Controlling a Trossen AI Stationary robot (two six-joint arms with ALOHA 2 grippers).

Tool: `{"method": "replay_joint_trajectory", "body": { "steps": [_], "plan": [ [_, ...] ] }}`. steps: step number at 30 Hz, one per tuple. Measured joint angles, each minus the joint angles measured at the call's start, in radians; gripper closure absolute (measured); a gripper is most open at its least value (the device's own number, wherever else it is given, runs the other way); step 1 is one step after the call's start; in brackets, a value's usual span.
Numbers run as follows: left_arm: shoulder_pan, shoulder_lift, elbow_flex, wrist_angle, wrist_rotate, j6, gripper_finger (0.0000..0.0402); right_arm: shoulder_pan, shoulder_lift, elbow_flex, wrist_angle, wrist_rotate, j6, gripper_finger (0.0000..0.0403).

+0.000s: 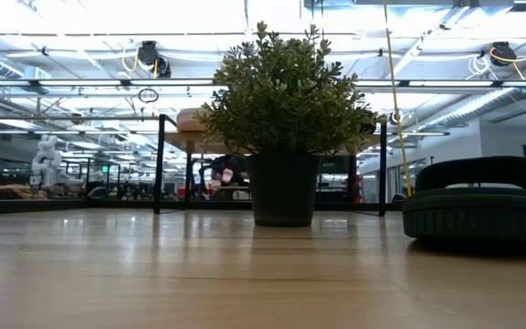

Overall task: Pick and place slides into the shelf
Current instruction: Put the black slide on the shelf

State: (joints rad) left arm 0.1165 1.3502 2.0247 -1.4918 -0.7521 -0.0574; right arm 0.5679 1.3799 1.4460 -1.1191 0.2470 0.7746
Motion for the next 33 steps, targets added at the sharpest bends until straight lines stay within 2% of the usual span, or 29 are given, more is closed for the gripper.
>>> {"method": "replay_joint_trajectory", "body": {
  "steps": [6, 14, 33],
  "plan": [
    [0.0, 0.0, 0.0, 0.0, 0.0, 0.0, 0.0268, 0.004, 0.123, 0.0, -0.054, -0.069, 0.054, 0.02],
    [0.0, 0.0, 0.0, 0.0, 0.0, 0.018, 0.0268, 0.004, 0.257, 0.0, -0.079, -0.094, 0.078, 0.02],
    [0.0, 0.0, 0.0, 0.0, 0.001, 0.085, 0.0268, -0.025, 0.392, 0.0, -0.119, -0.092, 0.211, 0.02]
  ]
}}
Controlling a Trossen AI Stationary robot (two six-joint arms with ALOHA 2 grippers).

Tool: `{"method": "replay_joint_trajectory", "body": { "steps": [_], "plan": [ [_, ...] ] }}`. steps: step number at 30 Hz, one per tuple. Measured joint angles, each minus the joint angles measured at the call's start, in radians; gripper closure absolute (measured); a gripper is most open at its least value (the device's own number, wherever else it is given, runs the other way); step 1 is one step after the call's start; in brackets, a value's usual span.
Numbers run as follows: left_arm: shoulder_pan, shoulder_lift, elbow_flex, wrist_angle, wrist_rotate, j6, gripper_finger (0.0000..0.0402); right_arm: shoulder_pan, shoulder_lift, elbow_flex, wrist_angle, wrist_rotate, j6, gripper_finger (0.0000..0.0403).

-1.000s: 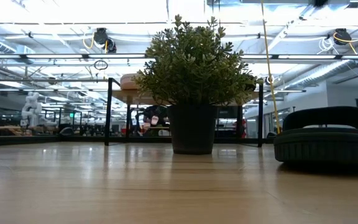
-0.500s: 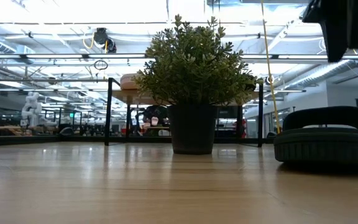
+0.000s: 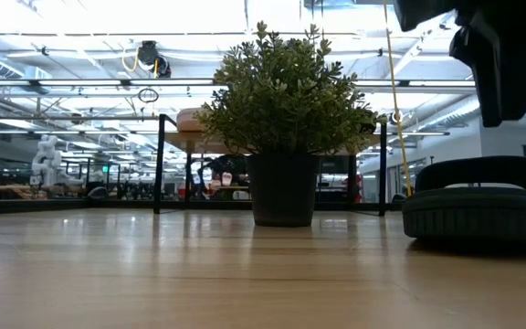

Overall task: Pick and place slides into the shelf
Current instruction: Put the black slide on the shelf

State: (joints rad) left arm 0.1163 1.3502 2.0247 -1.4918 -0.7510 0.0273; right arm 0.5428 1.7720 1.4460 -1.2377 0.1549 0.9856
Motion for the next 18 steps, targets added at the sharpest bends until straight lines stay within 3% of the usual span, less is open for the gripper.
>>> {"method": "replay_joint_trajectory", "body": {
  "steps": [5, 18],
  "plan": [
    [0.0, 0.0, 0.0, 0.0, 0.0, 0.017, 0.0268, -0.008, 0.011, -0.002, -0.065, 0.004, 0.049, 0.02],
    [0.0, 0.0, 0.0, 0.0, -0.001, 0.054, 0.0268, -0.013, 0.011, -0.07, 0.018, -0.003, 0.053, 0.02]
  ]
}}
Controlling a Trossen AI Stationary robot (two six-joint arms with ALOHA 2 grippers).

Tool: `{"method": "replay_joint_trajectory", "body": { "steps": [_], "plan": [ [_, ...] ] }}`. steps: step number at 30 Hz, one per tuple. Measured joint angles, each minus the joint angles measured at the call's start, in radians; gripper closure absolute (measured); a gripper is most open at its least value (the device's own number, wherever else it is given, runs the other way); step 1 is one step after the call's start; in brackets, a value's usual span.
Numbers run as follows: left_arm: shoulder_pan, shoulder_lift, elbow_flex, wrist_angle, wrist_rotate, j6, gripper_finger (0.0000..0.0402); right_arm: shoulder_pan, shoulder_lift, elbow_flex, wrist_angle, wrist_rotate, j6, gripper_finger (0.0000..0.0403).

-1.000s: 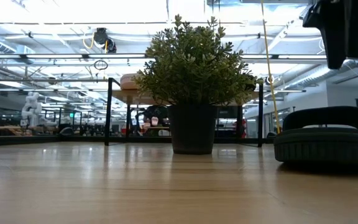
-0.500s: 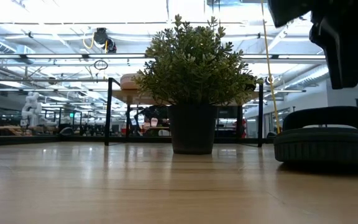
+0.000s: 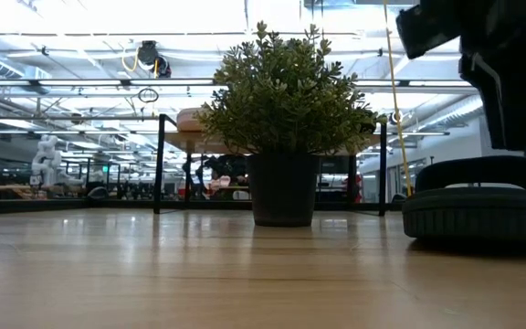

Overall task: Pick and place slides into the shelf
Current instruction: Put the black slide on the shelf

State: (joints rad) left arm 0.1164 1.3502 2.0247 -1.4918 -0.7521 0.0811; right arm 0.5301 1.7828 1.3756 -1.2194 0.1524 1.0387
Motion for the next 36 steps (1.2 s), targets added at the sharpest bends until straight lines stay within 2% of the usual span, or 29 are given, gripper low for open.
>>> {"method": "replay_joint_trajectory", "body": {
  "steps": [14, 31, 36],
  "plan": [
    [0.0, 0.0, 0.0, 0.0, 0.0, 0.001, 0.0268, -0.007, 0.0, -0.108, 0.015, 0.002, 0.078, 0.0204],
    [0.0, 0.0, 0.0, 0.0, -0.001, 0.002, 0.0268, -0.007, -0.001, -0.143, 0.022, 0.057, 0.102, 0.0267],
    [0.0, 0.0, 0.0, 0.001, -0.001, 0.001, 0.0268, -0.007, -0.001, -0.143, 0.005, 0.061, 0.138, 0.0299]
  ]
}}
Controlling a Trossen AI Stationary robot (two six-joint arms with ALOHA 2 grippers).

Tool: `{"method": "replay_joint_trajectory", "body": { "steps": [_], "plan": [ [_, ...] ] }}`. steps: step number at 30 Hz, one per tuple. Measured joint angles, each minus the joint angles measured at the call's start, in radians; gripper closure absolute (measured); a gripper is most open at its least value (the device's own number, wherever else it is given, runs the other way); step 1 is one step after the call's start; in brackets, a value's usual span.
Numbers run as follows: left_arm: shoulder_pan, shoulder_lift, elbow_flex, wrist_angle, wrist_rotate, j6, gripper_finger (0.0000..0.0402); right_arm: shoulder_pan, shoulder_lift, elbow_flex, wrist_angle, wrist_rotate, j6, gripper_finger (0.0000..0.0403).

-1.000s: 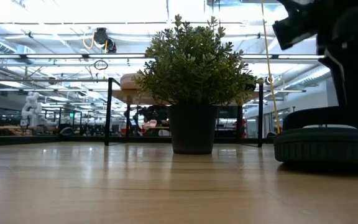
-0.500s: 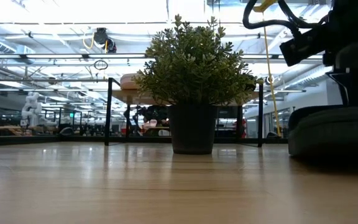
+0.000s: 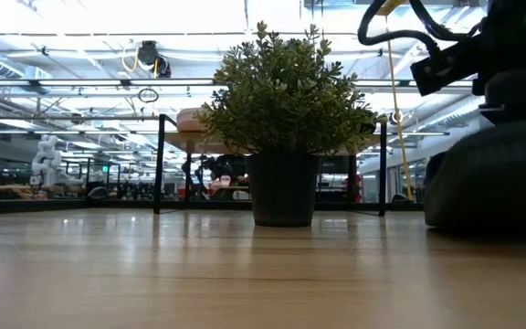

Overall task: Pick and place slides into the shelf
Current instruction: Put the black slide on the shelf

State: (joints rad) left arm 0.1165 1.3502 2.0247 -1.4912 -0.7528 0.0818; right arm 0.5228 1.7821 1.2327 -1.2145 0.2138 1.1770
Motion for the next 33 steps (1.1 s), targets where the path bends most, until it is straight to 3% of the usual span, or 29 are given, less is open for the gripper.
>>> {"method": "replay_joint_trajectory", "body": {
  "steps": [8, 18, 28, 33],
  "plan": [
    [0.0, 0.0, 0.0, 0.0, 0.0, 0.0, 0.0268, 0.0, 0.001, -0.002, -0.046, 0.002, 0.015, 0.0394],
    [0.0, 0.0, 0.0, 0.0, 0.0, 0.0, 0.0268, 0.0, -0.053, -0.003, -0.132, -0.002, 0.053, 0.04],
    [0.0, 0.0, 0.0, 0.0, 0.0, 0.015, 0.0268, 0.009, -0.296, -0.003, -0.256, -0.004, 0.163, 0.0401],
    [0.0, 0.0, 0.0, 0.0, 0.0, 0.018, 0.0268, 0.009, -0.451, 0.005, -0.235, 0.137, 0.183, 0.0402]
  ]
}}
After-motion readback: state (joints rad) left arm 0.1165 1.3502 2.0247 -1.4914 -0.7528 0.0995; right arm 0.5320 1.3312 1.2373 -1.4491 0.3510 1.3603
